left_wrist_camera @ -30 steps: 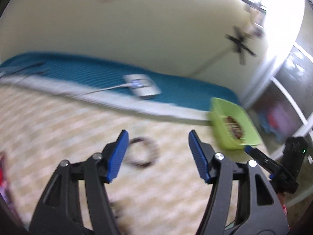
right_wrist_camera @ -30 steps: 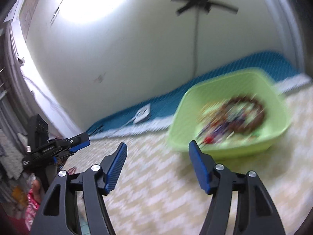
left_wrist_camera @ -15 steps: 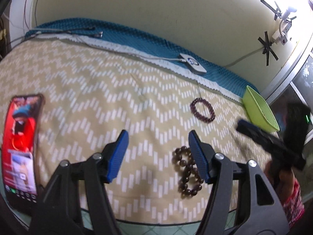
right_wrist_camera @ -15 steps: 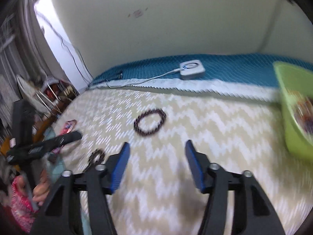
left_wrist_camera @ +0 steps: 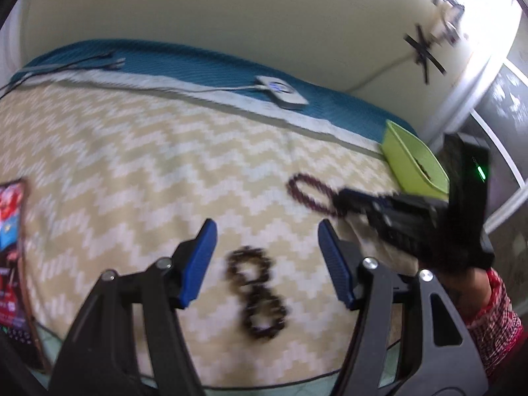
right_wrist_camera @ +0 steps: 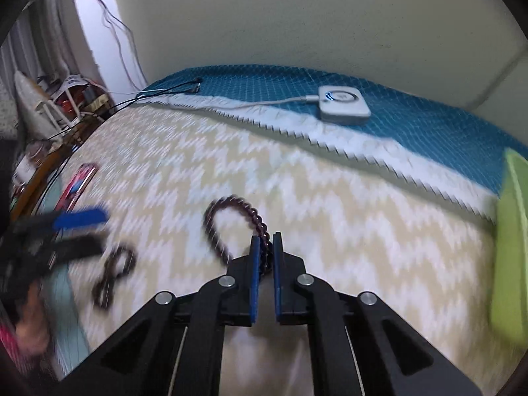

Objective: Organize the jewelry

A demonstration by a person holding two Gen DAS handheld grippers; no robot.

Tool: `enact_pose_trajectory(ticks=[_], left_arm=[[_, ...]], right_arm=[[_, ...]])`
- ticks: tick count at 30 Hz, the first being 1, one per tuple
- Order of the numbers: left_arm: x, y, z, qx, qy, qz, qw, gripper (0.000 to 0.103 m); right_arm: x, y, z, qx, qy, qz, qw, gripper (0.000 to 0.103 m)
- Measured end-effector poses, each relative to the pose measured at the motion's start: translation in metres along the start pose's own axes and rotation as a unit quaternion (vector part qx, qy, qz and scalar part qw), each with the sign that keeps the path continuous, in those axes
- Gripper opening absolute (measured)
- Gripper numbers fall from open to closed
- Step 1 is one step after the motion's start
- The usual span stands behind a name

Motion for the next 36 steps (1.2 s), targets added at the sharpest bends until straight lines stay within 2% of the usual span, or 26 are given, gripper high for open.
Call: enact_pose_trajectory(ticks=[5, 9, 12, 14, 18, 20, 21, 22, 24, 25, 26, 28, 31, 36], left_arm=[[-0.019, -0.055, 0.011, -0.069, 0.025, 0.015, 0.9972, 0.061], [-0.036, -0.099, 0.024, -0.112, 0.053, 0.038, 0.9915, 0.061], [-0.048, -0.127, 0.036, -0.148, 0.069, 0.043, 0.9856, 0.061], [-0.058, -0.14, 0.043, -0.174, 0.073, 0.032, 0.9815, 0.061], [-0.076, -0.138, 0.054, -0.187, 0.092, -0.004, 0.9781, 0.06], [-0.074, -0.138, 0.057, -0.204, 0.082, -0.011, 0.9754, 0.047], [-0.073, -0.14, 0.06, -0.21, 0.083, -0.002, 0.9741, 0.034], [-0.071, -0.141, 0.062, -0.21, 0.083, 0.006, 0.974, 0.024], [-0.071, -0.142, 0.065, -0.204, 0.087, 0.027, 0.9747, 0.015], [-0.07, -0.142, 0.066, -0.201, 0.087, 0.032, 0.9751, 0.012], [-0.07, -0.143, 0.066, -0.196, 0.089, 0.041, 0.9757, 0.011], [-0.07, -0.141, 0.065, -0.179, 0.096, 0.055, 0.9776, 0.007], [-0.068, -0.135, 0.061, -0.147, 0.114, 0.081, 0.9792, 0.007], [-0.055, -0.136, 0.049, -0.117, 0.115, 0.119, 0.9793, 0.007]], right_arm=[[0.055, -0.019, 0.06, -0.022, -0.015, 0.039, 0.999, 0.0], [0.076, -0.028, 0.082, -0.042, -0.026, 0.068, 0.996, 0.0], [0.08, -0.036, 0.089, -0.06, -0.028, 0.067, 0.996, 0.0], [0.079, -0.038, 0.089, -0.068, -0.028, 0.064, 0.995, 0.0], [0.078, -0.036, 0.09, -0.06, -0.022, 0.072, 0.995, 0.0], [0.077, -0.03, 0.091, -0.05, -0.022, 0.073, 0.996, 0.007], [0.076, -0.027, 0.09, -0.042, -0.019, 0.072, 0.996, 0.008], [0.074, -0.024, 0.088, -0.036, -0.017, 0.069, 0.997, 0.008], [0.07, -0.022, 0.087, -0.028, -0.015, 0.065, 0.997, 0.008], [0.07, -0.022, 0.086, -0.027, -0.015, 0.059, 0.998, 0.004], [0.07, -0.022, 0.085, -0.029, -0.017, 0.051, 0.998, 0.0], [0.071, -0.021, 0.086, -0.041, -0.022, 0.028, 0.999, 0.0], [0.075, -0.02, 0.084, -0.048, -0.034, 0.025, 0.998, 0.0], [0.094, -0.024, 0.071, -0.068, -0.073, 0.008, 0.995, 0.0]])
Point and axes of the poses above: each gripper's, at about its wrist camera, not at the fingertips, and x roughly against the way its jaws point, y to its left, z to its underside, the point moved 7 cm from there along -x, roughly the way its jaws point, and after that the axes turned 9 degrees about x, right-handed, at the moved point
